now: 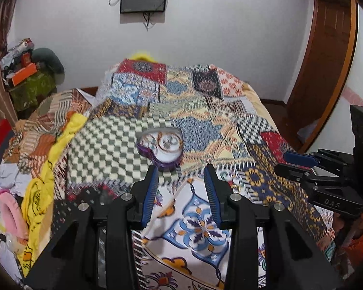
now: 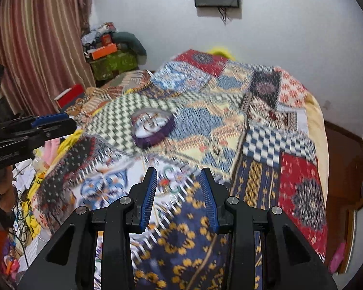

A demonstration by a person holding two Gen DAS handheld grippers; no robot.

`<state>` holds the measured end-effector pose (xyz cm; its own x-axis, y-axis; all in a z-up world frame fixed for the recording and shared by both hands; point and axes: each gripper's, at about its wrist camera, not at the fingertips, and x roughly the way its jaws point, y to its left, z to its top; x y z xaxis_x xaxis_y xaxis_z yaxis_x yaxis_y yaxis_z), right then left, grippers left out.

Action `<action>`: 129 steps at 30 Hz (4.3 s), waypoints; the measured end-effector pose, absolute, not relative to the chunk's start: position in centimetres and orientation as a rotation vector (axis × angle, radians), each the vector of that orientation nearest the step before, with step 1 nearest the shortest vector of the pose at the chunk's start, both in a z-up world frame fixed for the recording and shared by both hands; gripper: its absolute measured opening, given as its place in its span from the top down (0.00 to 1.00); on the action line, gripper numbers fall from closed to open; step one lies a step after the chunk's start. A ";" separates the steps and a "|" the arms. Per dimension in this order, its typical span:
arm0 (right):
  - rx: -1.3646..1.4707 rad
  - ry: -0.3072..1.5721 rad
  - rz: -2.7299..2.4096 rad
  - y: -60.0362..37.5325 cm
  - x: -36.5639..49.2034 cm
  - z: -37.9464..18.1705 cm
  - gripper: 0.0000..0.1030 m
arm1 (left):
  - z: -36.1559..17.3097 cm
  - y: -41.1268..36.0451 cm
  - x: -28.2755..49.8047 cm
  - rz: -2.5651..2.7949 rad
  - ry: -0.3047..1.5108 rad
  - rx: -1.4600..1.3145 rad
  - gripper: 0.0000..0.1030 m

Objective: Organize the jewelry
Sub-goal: 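Move the right gripper to the small silver ring on the cover, then close the right gripper on the small silver ring and lift, then carry the silver ring in the right gripper over the heart tin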

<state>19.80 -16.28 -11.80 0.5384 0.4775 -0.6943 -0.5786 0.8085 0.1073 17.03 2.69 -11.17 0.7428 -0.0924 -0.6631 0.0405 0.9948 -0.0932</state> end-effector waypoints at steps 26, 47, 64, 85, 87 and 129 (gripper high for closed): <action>-0.266 0.881 0.705 -13.9 20.5 -17.9 0.79 | -18.5 -0.2 19.0 -0.173 0.881 -0.071 0.63; -0.144 0.853 0.687 -16.7 21.4 -17.0 0.91 | -20.0 -4.9 21.3 -0.286 0.938 -0.048 0.75; -0.098 0.833 0.671 -17.9 21.9 -16.4 0.91 | -20.5 -6.8 23.1 -0.273 0.934 0.027 0.77; -0.108 0.788 0.671 -16.6 21.3 -13.7 0.91 | -18.6 -3.1 21.2 -0.219 0.875 -0.049 0.97; -0.109 0.781 0.675 -16.4 21.2 -13.4 0.91 | -18.2 -2.5 21.0 -0.210 0.863 -0.057 0.97; -0.136 0.744 0.758 -6.1 27.5 -12.1 0.91 | -14.9 6.9 26.8 -0.077 0.734 -0.131 0.97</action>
<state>27.53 -6.10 -12.09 0.4884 0.5751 -0.6563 -0.6669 0.7310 0.1442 26.82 6.91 -14.91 0.7402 -0.1158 -0.6623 0.0241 0.9890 -0.1461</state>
